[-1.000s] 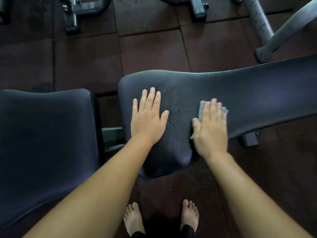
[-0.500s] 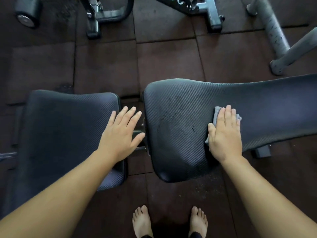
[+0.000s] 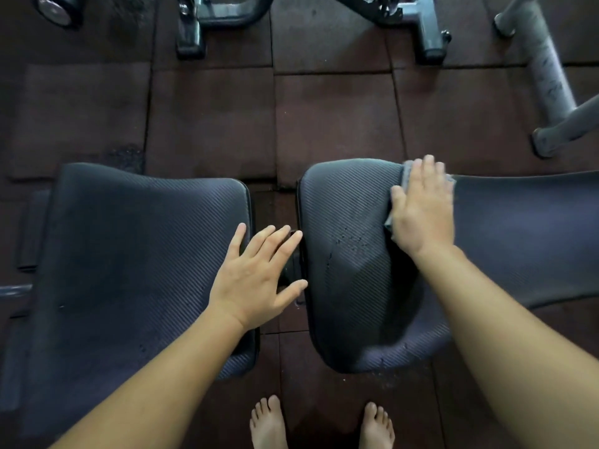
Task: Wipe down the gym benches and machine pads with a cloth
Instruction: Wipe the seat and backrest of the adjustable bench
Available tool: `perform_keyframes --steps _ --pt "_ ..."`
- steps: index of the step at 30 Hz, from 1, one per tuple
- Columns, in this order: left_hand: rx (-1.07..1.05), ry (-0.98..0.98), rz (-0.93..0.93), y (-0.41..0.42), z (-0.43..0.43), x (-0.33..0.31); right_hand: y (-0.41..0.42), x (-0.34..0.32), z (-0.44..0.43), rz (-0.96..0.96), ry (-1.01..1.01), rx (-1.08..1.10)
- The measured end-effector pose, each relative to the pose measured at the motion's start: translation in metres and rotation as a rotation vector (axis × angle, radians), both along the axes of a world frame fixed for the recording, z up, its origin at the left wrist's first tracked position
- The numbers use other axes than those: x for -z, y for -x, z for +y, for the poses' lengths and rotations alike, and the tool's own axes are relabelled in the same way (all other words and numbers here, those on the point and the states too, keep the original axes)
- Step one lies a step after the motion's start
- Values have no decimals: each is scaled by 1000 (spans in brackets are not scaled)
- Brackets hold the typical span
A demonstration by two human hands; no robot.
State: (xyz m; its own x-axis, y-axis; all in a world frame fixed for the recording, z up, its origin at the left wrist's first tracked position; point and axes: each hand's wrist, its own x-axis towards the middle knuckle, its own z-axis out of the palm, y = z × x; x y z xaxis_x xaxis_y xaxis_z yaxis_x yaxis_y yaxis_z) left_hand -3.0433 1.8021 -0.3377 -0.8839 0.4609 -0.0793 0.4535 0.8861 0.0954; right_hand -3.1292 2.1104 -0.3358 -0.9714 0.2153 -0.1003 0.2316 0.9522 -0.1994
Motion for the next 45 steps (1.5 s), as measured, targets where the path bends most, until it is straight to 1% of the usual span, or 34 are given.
perform_keyframes --steps 2,5,7,8,9,12,14,16,18,21,24,26,30,32,37,39,42,45 --pt "-2 -7 6 0 0 -1 9 -3 -33 -3 -16 -114" --pt "0 -15 7 1 1 -2 2 -4 -76 6 9 -406" --pt "1 -4 5 2 1 -4 -4 -3 -72 -12 -2 -550" --pt "2 -3 7 2 1 -4 -5 -2 -57 -19 -13 -553" --pt "2 -6 9 2 1 -4 -6 -1 -36 -18 -26 -512" --pt "4 -14 10 2 1 -3 -12 -6 28 -54 -13 -271" --pt "0 -19 15 2 0 -1 -10 -7 25 -100 -6 -167" --pt "4 -29 18 1 1 -1 -1 -7 -10 -92 -10 -111" --pt "5 -36 26 1 0 0 6 -7 -52 -66 -8 -172" --pt "5 -26 22 2 0 0 10 -8 -98 -42 11 -340" --pt "9 -11 6 2 0 -1 11 -8 -122 -36 8 -465" --pt "12 -2 6 2 0 -2 3 -10 -127 -31 9 -511" --pt "36 -18 20 1 -1 -2 -56 -14 -119 -10 30 -511" --pt "36 -30 30 1 -2 -2 -63 -12 -110 -32 37 -535" --pt "44 -49 65 2 -3 3 20 -14 -107 -49 -14 -523" --pt "41 -55 68 2 -2 3 28 -10 -110 -51 -15 -478" --pt "28 -67 56 1 -3 3 -23 -10 -116 -9 8 -420" --pt "29 -81 60 0 -3 3 -97 -14 -111 -61 -4 -469"
